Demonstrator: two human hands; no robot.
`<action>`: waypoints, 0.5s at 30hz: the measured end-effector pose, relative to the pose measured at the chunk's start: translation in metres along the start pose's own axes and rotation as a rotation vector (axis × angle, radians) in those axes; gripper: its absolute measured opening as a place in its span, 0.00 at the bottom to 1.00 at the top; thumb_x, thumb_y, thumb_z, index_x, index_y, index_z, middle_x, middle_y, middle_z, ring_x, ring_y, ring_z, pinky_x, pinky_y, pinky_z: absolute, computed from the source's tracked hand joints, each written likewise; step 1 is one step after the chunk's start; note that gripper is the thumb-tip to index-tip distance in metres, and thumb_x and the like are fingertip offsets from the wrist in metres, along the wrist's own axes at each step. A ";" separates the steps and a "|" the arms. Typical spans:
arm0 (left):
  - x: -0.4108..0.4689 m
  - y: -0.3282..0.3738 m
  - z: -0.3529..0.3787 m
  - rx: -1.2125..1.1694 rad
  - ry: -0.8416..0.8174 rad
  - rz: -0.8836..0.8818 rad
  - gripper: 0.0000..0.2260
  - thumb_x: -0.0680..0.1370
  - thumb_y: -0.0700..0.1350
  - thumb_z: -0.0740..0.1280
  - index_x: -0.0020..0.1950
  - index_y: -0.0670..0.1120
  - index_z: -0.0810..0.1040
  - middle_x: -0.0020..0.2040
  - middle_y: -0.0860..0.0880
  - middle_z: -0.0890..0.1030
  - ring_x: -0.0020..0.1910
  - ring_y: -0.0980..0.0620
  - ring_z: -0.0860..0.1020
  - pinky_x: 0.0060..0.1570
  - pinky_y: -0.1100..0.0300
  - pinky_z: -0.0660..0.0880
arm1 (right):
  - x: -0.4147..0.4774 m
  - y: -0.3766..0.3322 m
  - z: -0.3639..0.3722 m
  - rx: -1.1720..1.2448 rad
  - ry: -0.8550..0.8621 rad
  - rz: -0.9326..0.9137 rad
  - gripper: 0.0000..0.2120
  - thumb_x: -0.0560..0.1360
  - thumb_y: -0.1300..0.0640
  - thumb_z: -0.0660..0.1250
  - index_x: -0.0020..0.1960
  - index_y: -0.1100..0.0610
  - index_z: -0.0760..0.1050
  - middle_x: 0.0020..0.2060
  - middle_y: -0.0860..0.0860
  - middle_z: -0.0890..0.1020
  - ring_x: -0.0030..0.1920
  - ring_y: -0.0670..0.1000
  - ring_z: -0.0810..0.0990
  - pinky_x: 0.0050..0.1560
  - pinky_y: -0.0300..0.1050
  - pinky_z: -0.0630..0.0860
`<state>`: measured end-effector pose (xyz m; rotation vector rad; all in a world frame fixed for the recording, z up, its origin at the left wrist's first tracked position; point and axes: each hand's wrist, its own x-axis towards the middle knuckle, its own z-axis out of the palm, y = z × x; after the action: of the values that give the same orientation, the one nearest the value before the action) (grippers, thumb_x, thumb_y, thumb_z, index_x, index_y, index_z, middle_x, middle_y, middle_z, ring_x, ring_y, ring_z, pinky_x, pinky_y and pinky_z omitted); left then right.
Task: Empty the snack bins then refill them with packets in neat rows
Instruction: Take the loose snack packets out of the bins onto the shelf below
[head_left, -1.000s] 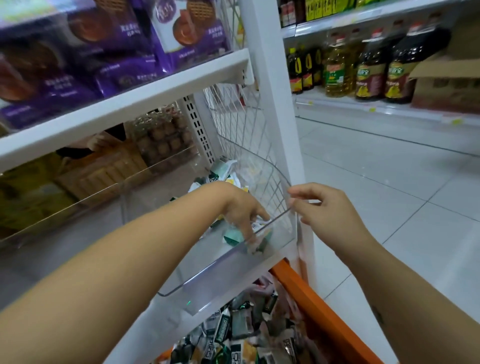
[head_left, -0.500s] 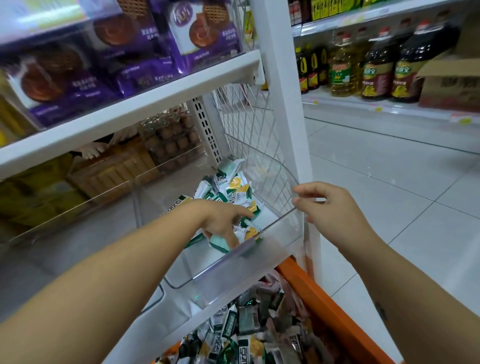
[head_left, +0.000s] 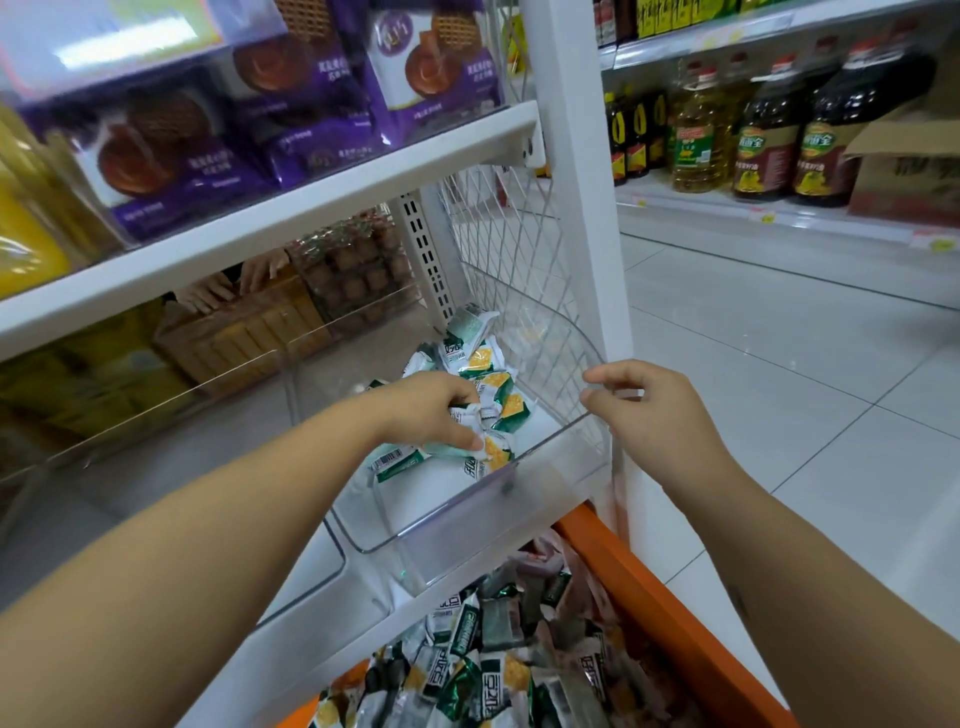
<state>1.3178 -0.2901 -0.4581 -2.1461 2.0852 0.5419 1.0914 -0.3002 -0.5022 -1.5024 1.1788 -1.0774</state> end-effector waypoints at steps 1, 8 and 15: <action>-0.002 -0.001 0.002 0.030 0.010 0.007 0.18 0.72 0.54 0.73 0.54 0.44 0.77 0.54 0.44 0.77 0.48 0.46 0.76 0.48 0.55 0.73 | -0.002 -0.001 0.001 -0.017 -0.003 -0.002 0.07 0.74 0.58 0.69 0.52 0.53 0.81 0.50 0.48 0.79 0.54 0.49 0.76 0.53 0.42 0.70; -0.016 0.010 0.008 0.068 0.084 0.025 0.15 0.74 0.52 0.72 0.54 0.43 0.77 0.51 0.40 0.78 0.43 0.47 0.73 0.40 0.56 0.66 | -0.008 -0.006 -0.001 -0.058 -0.043 -0.029 0.09 0.74 0.57 0.69 0.54 0.54 0.80 0.54 0.49 0.78 0.54 0.46 0.73 0.51 0.39 0.65; -0.090 0.032 -0.017 -0.148 0.570 0.123 0.09 0.71 0.48 0.75 0.44 0.52 0.76 0.44 0.56 0.75 0.39 0.66 0.71 0.37 0.74 0.64 | -0.010 -0.003 0.011 -0.139 -0.008 -0.060 0.09 0.72 0.56 0.71 0.52 0.49 0.78 0.61 0.55 0.74 0.57 0.51 0.74 0.54 0.39 0.67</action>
<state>1.2900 -0.2124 -0.4079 -2.4912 2.5374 0.0911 1.1014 -0.2886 -0.5021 -1.6573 1.2307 -1.0461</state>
